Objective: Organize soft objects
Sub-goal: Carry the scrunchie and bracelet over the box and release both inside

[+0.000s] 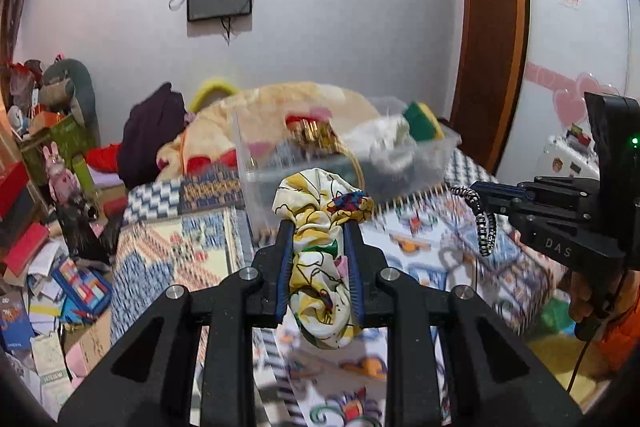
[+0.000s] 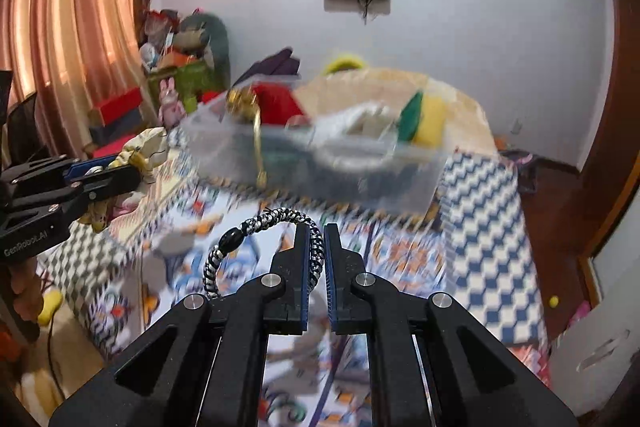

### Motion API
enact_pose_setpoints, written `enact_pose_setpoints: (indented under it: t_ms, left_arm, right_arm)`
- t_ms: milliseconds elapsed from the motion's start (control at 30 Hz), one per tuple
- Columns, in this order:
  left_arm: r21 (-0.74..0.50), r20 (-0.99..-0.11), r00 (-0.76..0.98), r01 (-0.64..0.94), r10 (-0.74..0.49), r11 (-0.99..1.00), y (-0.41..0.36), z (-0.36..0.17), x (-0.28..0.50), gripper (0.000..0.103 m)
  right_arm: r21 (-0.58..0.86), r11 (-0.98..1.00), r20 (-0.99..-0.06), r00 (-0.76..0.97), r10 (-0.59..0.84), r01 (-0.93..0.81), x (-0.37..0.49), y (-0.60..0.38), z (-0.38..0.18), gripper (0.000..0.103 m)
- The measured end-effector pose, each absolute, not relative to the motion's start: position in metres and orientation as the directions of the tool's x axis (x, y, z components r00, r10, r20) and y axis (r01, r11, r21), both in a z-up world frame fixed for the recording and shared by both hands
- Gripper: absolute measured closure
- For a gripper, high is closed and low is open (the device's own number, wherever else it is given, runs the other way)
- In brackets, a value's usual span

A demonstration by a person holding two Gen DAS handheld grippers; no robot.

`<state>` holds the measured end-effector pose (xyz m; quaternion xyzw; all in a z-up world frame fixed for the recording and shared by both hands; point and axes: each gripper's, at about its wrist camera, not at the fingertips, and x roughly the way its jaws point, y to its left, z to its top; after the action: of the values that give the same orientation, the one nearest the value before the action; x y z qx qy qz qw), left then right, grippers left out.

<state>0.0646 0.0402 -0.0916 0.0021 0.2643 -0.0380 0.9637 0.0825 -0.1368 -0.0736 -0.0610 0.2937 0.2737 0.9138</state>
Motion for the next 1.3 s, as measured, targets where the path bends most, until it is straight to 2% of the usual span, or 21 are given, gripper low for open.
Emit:
enact_pose_setpoints:
  t_ms: [267, 467, 867, 933, 967, 1000, 1033, 1067, 1100, 1133, 1300]
  left_arm:
    - [-0.042, -0.448, 0.892, 0.051, -0.065, 0.998, 0.051, -0.063, 0.102, 0.079]
    - [-0.054, -0.436, 0.898, 0.045, -0.064, 0.998, 0.052, -0.053, 0.137, 0.079]
    - [-0.049, -0.522, 0.852, 0.026, -0.048, 0.998, 0.05, -0.08, 0.205, 0.078]
    - [-0.037, -0.542, 0.84, 0.025, -0.041, 0.999, 0.049, -0.087, 0.209, 0.069]
    - [-0.034, -0.545, 0.837, 0.024, -0.039, 0.999, 0.049, -0.088, 0.209, 0.062]
    - [-0.034, -0.546, 0.837, 0.026, -0.041, 0.999, 0.05, -0.09, 0.209, 0.058]
    - [-0.031, -0.548, 0.836, 0.029, -0.041, 0.999, 0.05, -0.091, 0.208, 0.056]
    - [-0.029, -0.547, 0.836, 0.028, -0.039, 0.999, 0.051, -0.091, 0.208, 0.052]
    - [-0.029, -0.545, 0.837, 0.025, -0.037, 0.999, 0.052, -0.09, 0.206, 0.048]
    - [-0.034, -0.544, 0.838, 0.024, -0.038, 0.999, 0.054, -0.088, 0.204, 0.046]
    - [-0.073, -0.51, 0.858, 0.024, -0.058, 0.997, 0.062, -0.076, 0.189, 0.035]
  right_arm:
    - [0.059, 0.853, -0.481, 0.734, 0.48, -0.519, 0.121, -0.129, -0.035, 0.097]
    - [0.032, 0.859, -0.461, 0.755, 0.466, -0.511, 0.142, -0.112, -0.025, 0.097]
    - [-0.05, 0.864, -0.553, 0.734, 0.394, -0.502, 0.183, -0.071, -0.05, 0.097]
    - [-0.067, 0.865, -0.571, 0.73, 0.376, -0.498, 0.185, -0.068, -0.056, 0.096]
    - [-0.074, 0.864, -0.578, 0.728, 0.369, -0.497, 0.187, -0.069, -0.057, 0.095]
    - [-0.078, 0.863, -0.584, 0.724, 0.366, -0.499, 0.187, -0.069, -0.058, 0.088]
    - [-0.072, 0.863, -0.587, 0.721, 0.369, -0.5, 0.186, -0.071, -0.058, 0.076]
    - [-0.061, 0.861, -0.587, 0.716, 0.378, -0.505, 0.185, -0.074, -0.058, 0.068]
    - [-0.055, 0.86, -0.584, 0.715, 0.385, -0.508, 0.185, -0.076, -0.056, 0.057]
    - [-0.058, 0.862, -0.571, 0.725, 0.385, -0.503, 0.181, -0.079, -0.054, 0.054]
    - [-0.06, 0.859, -0.537, 0.742, 0.401, -0.508, 0.169, -0.088, -0.039, 0.053]
